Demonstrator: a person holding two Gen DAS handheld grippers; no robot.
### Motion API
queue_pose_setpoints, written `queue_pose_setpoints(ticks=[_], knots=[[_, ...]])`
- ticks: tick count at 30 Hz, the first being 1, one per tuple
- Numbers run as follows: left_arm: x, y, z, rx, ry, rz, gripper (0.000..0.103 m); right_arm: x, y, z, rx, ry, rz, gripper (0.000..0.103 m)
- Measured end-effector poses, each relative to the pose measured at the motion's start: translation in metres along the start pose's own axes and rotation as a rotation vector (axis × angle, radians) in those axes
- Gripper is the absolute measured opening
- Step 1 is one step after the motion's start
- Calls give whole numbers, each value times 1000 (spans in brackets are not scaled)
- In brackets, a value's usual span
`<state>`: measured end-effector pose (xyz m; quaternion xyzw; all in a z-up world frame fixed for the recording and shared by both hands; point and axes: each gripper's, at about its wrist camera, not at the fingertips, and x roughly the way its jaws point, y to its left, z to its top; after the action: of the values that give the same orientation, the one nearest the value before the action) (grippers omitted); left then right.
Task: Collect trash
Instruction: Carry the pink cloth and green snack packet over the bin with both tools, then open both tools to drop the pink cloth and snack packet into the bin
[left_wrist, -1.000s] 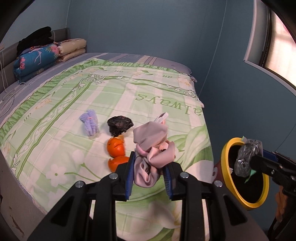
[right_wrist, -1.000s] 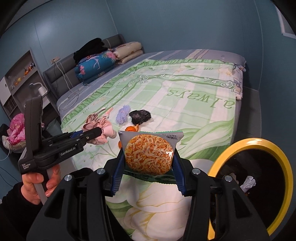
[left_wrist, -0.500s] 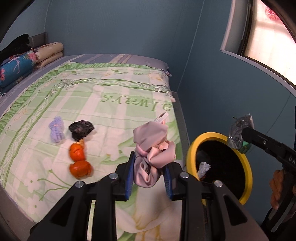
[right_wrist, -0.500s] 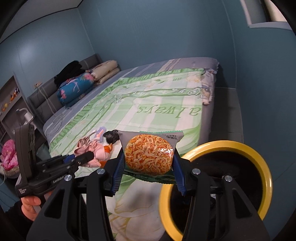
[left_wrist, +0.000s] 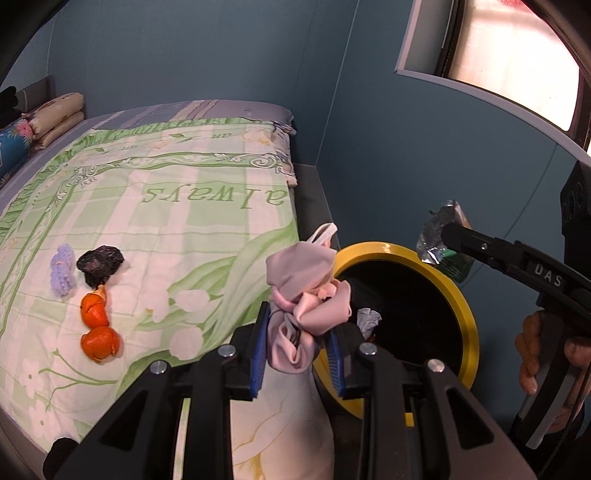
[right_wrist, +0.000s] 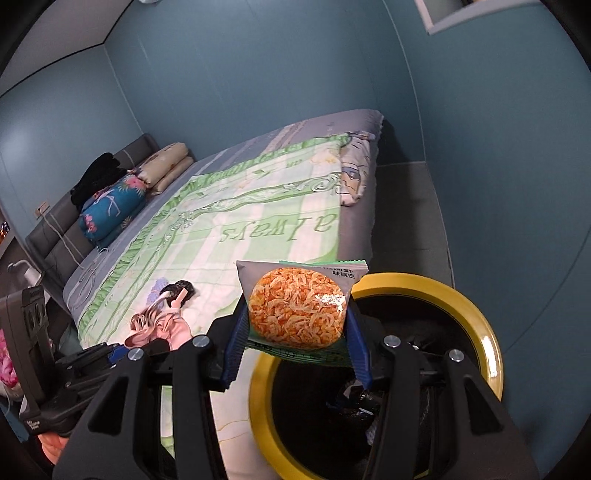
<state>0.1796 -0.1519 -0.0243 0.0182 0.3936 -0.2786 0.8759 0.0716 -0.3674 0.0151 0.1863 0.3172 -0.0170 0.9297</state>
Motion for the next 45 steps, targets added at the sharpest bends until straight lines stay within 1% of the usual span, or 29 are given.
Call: queue_pose_setpoints(ticks=[8, 17, 23, 26, 31, 36, 39, 41, 43, 45], knots=[[24, -23, -6, 13, 42, -40, 26, 16, -24, -4, 50, 17, -8, 46], [47, -38, -16, 36, 93, -59, 27, 30, -43, -6, 97, 38, -22, 47], [53, -50, -21, 63, 111, -71, 27, 43, -53, -5, 125, 56, -31, 48], [55, -52, -24, 64, 119, -77, 29, 46, -57, -7, 131, 59, -31, 49], [53, -55, -25, 77, 110, -83, 31, 47, -59, -7, 137, 53, -32, 52], [51, -58, -25, 84, 102, -85, 40, 46, -63, -8, 156, 43, -34, 56], [50, -56, -25, 76, 94, -80, 49, 45, -66, -9, 166, 38, -37, 60], [47, -54, -24, 68, 83, -75, 60, 44, -67, -8, 173, 34, -35, 63], [43, -52, -23, 63, 66, -77, 64, 44, -68, -7, 179, 32, -31, 66], [39, -50, -21, 59, 54, -80, 68, 43, -68, -7, 181, 27, -29, 66]])
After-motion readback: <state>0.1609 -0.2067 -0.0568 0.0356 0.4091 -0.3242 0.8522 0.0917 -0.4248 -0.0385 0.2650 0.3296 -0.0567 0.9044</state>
